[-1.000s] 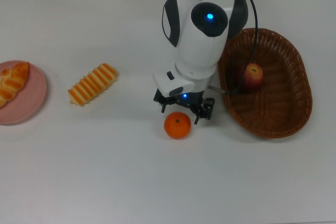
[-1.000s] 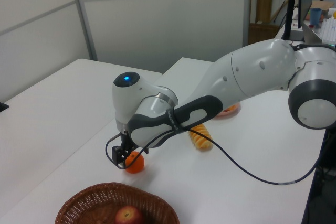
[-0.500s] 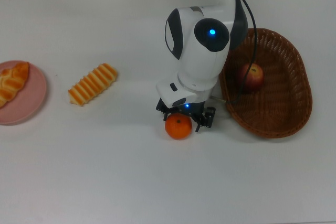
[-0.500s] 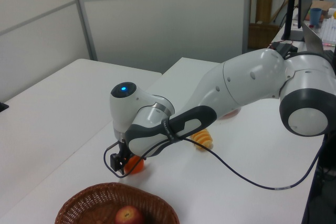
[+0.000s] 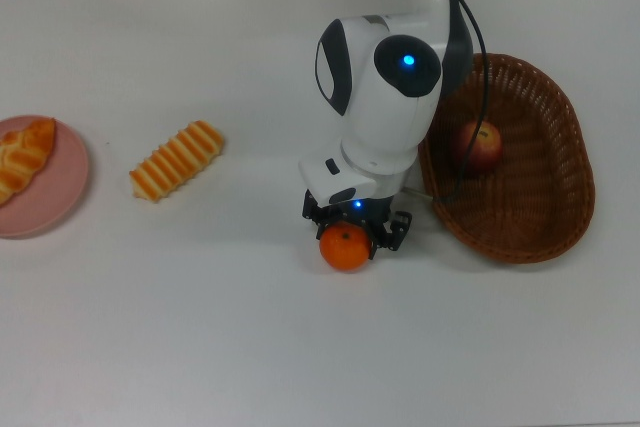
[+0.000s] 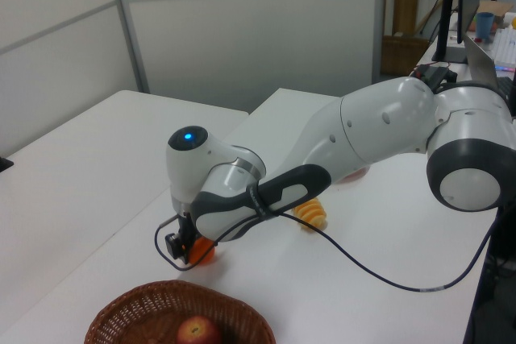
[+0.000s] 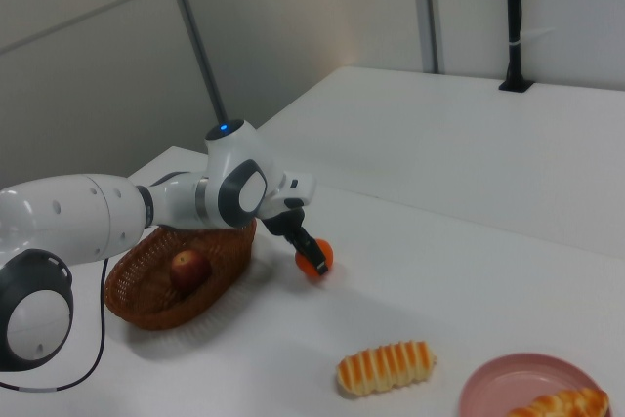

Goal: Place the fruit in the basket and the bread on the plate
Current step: 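Carry the tangerine into the wicker basket and release it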

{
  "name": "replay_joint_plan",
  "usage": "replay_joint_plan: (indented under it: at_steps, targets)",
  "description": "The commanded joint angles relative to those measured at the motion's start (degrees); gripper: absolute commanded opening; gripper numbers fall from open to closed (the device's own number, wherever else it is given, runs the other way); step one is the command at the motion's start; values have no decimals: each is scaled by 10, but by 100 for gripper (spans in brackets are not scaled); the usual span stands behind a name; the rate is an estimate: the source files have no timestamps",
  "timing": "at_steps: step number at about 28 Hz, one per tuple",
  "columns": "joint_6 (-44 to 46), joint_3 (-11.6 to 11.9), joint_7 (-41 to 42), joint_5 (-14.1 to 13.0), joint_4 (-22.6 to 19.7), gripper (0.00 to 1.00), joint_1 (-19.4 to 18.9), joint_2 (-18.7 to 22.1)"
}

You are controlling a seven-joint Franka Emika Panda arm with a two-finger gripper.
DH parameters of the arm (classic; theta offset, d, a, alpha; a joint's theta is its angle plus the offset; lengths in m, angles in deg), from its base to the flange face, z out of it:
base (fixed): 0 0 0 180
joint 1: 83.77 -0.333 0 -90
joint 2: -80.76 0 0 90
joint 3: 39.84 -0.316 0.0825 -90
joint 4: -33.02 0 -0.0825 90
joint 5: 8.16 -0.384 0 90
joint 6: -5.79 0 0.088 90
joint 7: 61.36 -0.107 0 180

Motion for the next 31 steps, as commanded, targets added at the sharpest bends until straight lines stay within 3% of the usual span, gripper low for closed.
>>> replay_joint_plan:
  at_steps: [1, 4, 10, 17, 23, 24, 25, 26, 31]
  targets:
    - [30, 6, -15, 1, -3, 0, -8, 68]
    - [81, 2, -13, 0, -2, 0, -12, 93]
    - [165, -7, -13, -18, -3, 0, -66, 139]
    - [178, 0, -19, -29, -3, 0, -130, 130]
    - [169, 1, -51, -24, 1, 3, -143, 90]
    - [169, 1, -53, -24, 2, 14, -143, 86]
    - [169, 1, -53, -23, 2, 71, -143, 80]
    - [168, 1, -55, -22, 2, 100, -143, 76]
    - [156, -1, -74, -17, 2, 100, -143, 69]
